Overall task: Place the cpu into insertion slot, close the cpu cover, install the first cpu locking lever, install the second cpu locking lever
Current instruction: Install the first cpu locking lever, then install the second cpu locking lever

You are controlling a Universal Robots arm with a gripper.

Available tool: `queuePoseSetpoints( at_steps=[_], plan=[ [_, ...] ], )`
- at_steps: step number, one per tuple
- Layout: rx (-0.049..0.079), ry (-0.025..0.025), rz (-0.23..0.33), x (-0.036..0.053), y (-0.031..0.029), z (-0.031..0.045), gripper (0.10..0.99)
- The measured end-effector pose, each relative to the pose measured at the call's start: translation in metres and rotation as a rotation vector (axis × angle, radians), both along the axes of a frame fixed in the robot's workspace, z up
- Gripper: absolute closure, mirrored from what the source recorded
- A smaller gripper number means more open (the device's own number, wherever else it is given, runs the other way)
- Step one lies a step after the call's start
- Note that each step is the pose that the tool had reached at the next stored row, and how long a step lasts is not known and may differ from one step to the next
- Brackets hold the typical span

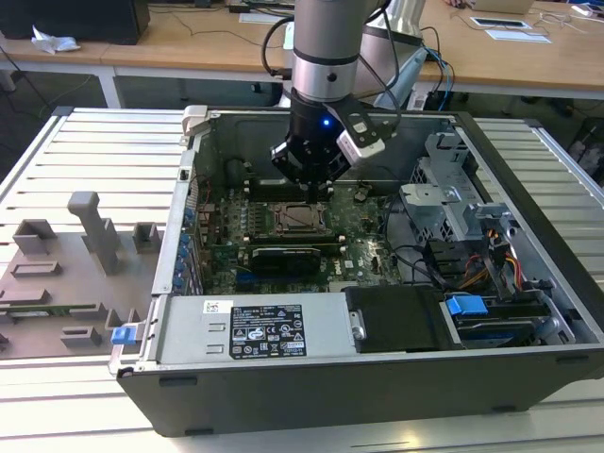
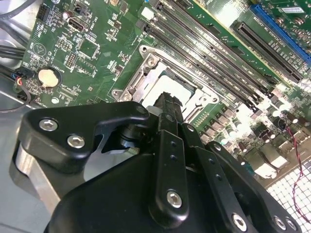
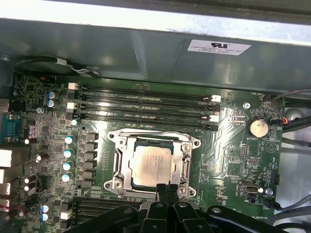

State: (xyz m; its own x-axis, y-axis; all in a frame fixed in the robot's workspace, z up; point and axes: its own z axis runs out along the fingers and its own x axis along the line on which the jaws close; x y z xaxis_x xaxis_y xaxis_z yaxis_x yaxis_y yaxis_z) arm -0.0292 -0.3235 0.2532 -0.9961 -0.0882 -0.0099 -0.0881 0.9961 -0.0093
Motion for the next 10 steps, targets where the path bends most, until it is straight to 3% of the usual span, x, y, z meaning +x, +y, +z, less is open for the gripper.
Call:
queuePoseSetpoints(
  at_steps=[10],
  plan=[
    [0.000, 0.0001, 0.000, 0.0000, -0.0018, 0.0006, 0.980]
  ],
)
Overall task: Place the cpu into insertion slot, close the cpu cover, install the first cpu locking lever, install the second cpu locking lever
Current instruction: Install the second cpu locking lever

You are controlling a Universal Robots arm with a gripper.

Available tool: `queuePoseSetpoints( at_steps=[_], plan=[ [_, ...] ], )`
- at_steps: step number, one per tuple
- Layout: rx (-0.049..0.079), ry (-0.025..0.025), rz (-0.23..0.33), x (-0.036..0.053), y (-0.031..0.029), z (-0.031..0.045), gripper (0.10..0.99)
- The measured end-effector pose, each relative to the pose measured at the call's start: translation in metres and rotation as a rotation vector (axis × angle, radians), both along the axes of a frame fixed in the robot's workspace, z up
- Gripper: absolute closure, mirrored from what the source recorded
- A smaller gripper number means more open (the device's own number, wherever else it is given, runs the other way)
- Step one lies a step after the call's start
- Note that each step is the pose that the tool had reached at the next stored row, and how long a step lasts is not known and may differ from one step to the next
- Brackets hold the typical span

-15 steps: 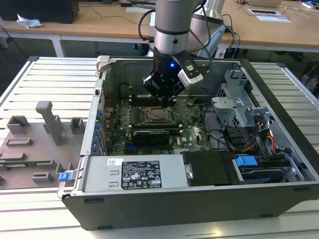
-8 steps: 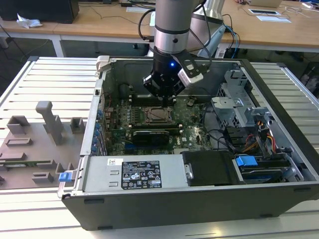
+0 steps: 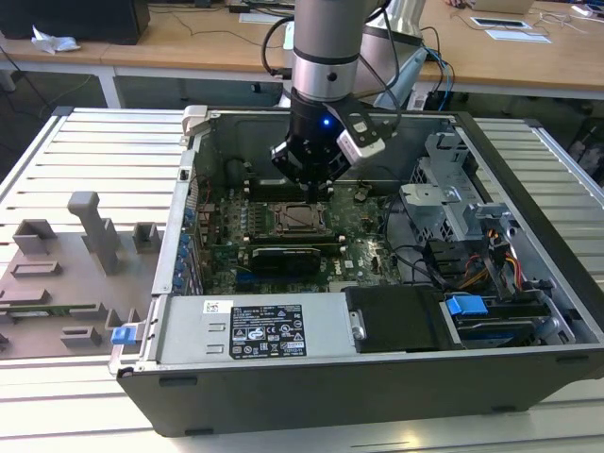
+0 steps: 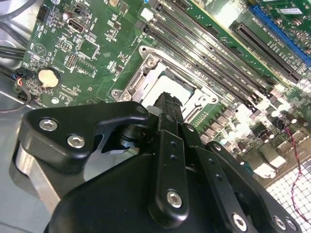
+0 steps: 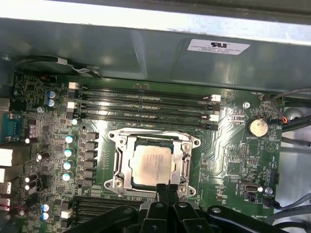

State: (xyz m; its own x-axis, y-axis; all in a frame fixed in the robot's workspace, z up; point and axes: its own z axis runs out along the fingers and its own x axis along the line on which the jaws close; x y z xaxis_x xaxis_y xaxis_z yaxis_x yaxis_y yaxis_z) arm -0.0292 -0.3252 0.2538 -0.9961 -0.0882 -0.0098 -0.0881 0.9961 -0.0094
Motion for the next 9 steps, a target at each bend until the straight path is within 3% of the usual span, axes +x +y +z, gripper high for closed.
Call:
queuePoseSetpoints(
  at_steps=[3, 7, 9],
  plan=[
    [0.000, -0.0001, 0.000, 0.0000, -0.0046, -0.0001, 0.980],
    [0.000, -0.0001, 0.000, 0.0000, -0.0211, -0.0002, 0.980],
    [0.000, -0.0001, 0.000, 0.0000, -0.0261, -0.0002, 0.980]
  ],
)
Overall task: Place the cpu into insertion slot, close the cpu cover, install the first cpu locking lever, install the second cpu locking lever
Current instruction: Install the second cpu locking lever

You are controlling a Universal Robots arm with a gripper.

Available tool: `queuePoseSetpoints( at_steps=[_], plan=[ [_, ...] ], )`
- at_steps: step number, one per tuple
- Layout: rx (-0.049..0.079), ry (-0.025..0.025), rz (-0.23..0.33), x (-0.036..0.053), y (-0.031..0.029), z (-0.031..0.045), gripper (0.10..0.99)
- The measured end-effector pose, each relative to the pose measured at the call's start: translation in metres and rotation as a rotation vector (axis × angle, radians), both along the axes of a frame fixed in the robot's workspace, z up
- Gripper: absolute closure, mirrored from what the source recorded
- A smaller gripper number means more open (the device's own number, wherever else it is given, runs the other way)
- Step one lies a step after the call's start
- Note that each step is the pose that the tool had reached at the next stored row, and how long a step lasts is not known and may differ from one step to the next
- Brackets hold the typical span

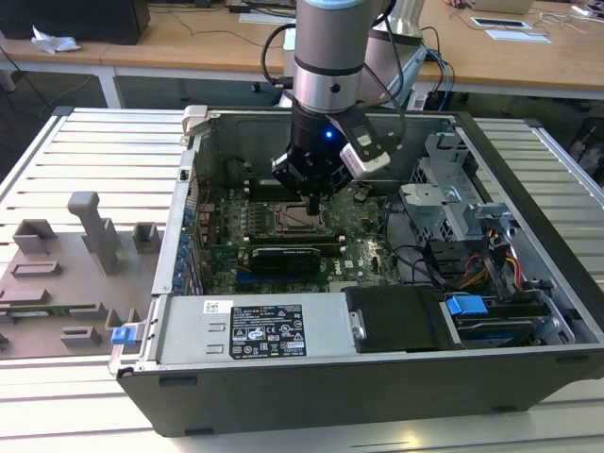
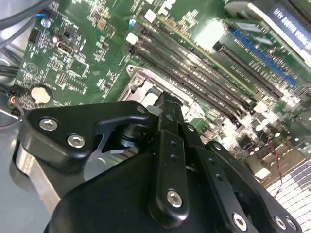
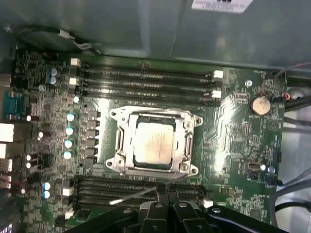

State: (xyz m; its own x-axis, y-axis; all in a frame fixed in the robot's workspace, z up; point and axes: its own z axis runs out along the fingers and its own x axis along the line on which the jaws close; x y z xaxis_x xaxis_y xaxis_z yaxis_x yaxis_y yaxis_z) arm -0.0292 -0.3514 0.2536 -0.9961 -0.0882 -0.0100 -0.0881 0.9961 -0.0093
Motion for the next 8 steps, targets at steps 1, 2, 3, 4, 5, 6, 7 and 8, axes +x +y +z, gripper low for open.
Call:
queuePoseSetpoints(
  at_steps=[1, 2, 3, 4, 5, 6, 7, 8],
  plan=[
    [0.000, 0.0000, 0.000, 0.0000, -0.0013, 0.0000, 0.980],
    [0.000, 0.0000, 0.000, 0.0000, -0.0037, 0.0000, 0.980],
    [0.000, 0.0001, 0.000, 0.0000, -0.0058, 0.0000, 0.980],
    [0.000, 0.0000, 0.000, 0.0000, -0.0091, 0.0000, 0.980],
    [0.000, 0.0000, 0.000, 0.0000, -0.0106, 0.0000, 0.980],
    [0.000, 0.0000, 0.000, 0.0000, -0.0119, -0.0001, 0.980],
    [0.000, 0.0000, 0.000, 0.0000, -0.0137, -0.0002, 0.980],
    [0.000, 0.0000, 0.000, 0.0000, -0.0148, -0.0008, 0.980]
  ],
)
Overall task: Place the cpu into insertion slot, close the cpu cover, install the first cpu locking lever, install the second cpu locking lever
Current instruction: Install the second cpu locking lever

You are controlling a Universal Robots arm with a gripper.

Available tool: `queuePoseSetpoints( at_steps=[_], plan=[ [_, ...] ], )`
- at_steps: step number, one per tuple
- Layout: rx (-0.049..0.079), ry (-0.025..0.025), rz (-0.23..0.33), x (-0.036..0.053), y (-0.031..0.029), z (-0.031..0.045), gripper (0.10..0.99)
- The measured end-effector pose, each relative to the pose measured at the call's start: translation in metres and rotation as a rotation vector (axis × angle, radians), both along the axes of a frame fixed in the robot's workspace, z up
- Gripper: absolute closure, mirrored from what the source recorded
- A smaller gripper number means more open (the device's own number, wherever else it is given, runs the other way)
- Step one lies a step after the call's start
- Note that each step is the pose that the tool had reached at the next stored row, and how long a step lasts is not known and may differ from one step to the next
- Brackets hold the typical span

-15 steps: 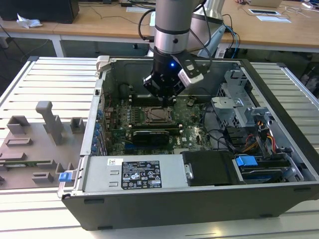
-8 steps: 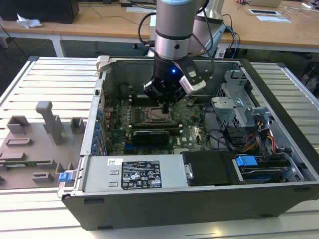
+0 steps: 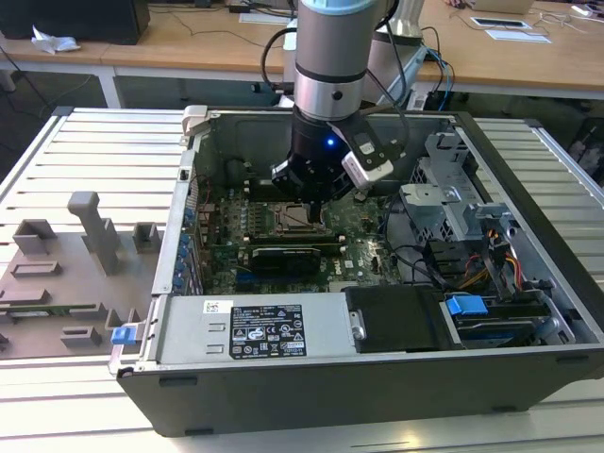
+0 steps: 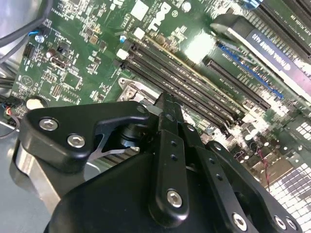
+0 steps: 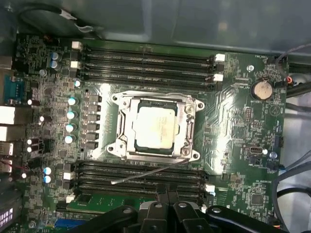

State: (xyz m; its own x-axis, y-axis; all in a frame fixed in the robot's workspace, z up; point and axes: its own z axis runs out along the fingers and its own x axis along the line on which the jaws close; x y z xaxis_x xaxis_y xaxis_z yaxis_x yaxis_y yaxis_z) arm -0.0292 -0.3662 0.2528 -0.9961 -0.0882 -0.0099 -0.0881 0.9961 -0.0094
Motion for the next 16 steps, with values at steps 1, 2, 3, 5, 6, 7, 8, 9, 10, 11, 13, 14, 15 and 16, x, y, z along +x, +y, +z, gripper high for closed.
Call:
queuePoseSetpoints(
  at_steps=[1, 2, 3, 5, 6, 7, 8, 9, 10, 11, 13, 14, 15, 16],
  plan=[
    [0.000, 0.0000, 0.000, 0.0000, -0.0012, -0.0017, 0.980],
    [0.000, 0.0000, 0.000, 0.0000, -0.0016, -0.0024, 0.980],
    [0.000, 0.0000, 0.000, 0.0000, -0.0018, -0.0031, 0.980],
    [0.000, 0.0000, 0.000, 0.0000, -0.0022, -0.0050, 0.980],
    [0.000, 0.0000, 0.000, 0.0000, -0.0024, -0.0065, 0.980],
    [0.000, 0.0000, 0.000, 0.0000, -0.0025, -0.0081, 0.980],
    [0.000, 0.0000, 0.000, 0.0000, -0.0026, -0.0090, 0.980],
    [0.000, 0.0000, 0.000, 0.0000, -0.0026, -0.0099, 0.980],
    [0.000, 0.0000, 0.000, 0.0000, -0.0028, -0.0113, 0.980],
    [0.000, 0.0000, 0.000, 0.0000, -0.0029, -0.0123, 0.980],
    [0.000, 0.0000, 0.000, 0.0000, -0.0030, -0.0152, 0.980],
    [0.000, 0.0000, 0.000, 0.0000, -0.0030, -0.0171, 0.980],
    [0.000, 0.0000, 0.000, 0.0000, -0.0030, -0.0183, 0.980],
    [0.000, 0.0000, 0.000, 0.0000, -0.0030, -0.0192, 0.980]
  ],
)
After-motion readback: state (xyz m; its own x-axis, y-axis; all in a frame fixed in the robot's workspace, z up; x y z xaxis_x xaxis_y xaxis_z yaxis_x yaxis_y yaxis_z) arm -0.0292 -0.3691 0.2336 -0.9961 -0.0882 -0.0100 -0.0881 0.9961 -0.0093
